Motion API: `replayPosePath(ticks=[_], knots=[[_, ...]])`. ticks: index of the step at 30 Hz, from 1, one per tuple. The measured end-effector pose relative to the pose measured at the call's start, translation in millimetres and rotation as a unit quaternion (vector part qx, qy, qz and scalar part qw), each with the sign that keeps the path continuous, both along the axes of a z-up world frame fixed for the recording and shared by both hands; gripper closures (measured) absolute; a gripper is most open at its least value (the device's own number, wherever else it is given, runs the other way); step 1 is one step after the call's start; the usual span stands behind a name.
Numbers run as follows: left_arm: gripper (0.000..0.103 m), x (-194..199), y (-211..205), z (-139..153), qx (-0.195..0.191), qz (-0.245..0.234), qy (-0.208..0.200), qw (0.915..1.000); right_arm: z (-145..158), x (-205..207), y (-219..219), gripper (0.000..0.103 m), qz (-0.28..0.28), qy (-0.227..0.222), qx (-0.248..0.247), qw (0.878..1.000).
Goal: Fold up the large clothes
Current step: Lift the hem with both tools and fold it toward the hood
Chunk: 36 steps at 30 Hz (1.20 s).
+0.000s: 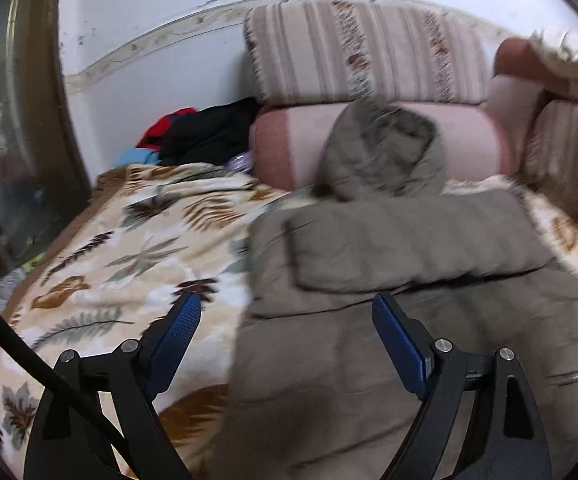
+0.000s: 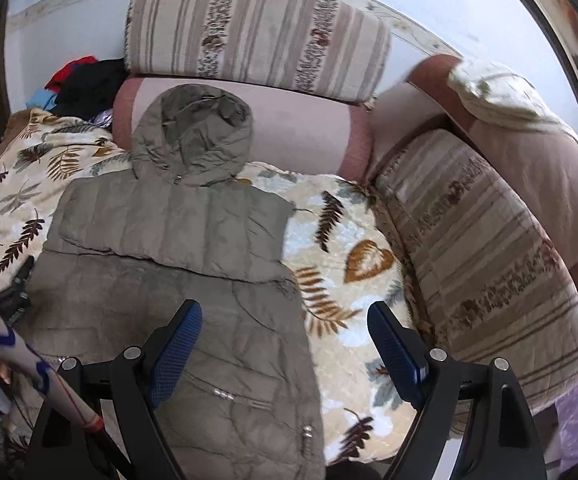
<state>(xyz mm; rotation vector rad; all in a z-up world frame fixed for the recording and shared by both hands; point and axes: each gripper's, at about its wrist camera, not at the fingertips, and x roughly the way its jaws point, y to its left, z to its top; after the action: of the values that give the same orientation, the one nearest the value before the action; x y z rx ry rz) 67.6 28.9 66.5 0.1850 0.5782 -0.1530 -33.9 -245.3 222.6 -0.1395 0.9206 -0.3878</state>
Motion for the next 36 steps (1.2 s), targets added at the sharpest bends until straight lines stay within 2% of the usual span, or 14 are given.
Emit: replayPosePath(ticks=[2, 4, 7, 11, 18, 28, 31, 34, 36], knots=[[0.016, 4.1, 8.7, -14.9, 0.009, 0.012, 0.006, 0.9999, -5.4, 16.1, 12.2, 0.015, 0.005, 0.008, 0.005, 1.000], [0.016, 9.7, 18.6, -25.8, -0.001, 0.011, 0.028, 0.9995, -15.2, 35.8, 23.8, 0.015, 0.008, 0.020, 0.017, 1.000], [0.016, 15.5, 30.0, -30.0, -0.022, 0.012, 0.053, 0.9983, -30.2, 63.7, 35.8, 0.015, 0.005, 0.039, 0.034, 0.999], [0.016, 16.8, 41.4, -30.9, -0.043, 0.017, 0.065, 0.9968, -46.1, 98.0, 45.4, 0.015, -0.008, 0.064, 0.045, 0.997], [0.016, 28.7, 50.3, -40.6, -0.055, 0.037, 0.099, 0.9929, -51.9, 105.4, 38.9, 0.015, -0.030, 0.067, 0.076, 0.994], [0.016, 28.0, 47.0, -41.6, -0.040, 0.044, 0.091, 0.9941, -71.2, 93.4, 8.5, 0.015, -0.052, 0.077, 0.105, 0.990], [0.016, 29.2, 53.5, -37.3, -0.046, 0.057, 0.078, 0.9943, -83.9, 102.0, 6.9, 0.015, -0.044, 0.081, 0.116, 0.989], [0.016, 33.3, 63.1, -35.5, -0.051, 0.074, 0.064, 0.9939, -101.5, 125.8, 8.7, 0.015, -0.039, 0.083, 0.149, 0.985], [0.016, 39.7, 68.0, -37.5, -0.052, 0.084, 0.070, 0.9927, -114.0, 144.3, 13.9, 0.015, -0.039, 0.078, 0.168, 0.982]])
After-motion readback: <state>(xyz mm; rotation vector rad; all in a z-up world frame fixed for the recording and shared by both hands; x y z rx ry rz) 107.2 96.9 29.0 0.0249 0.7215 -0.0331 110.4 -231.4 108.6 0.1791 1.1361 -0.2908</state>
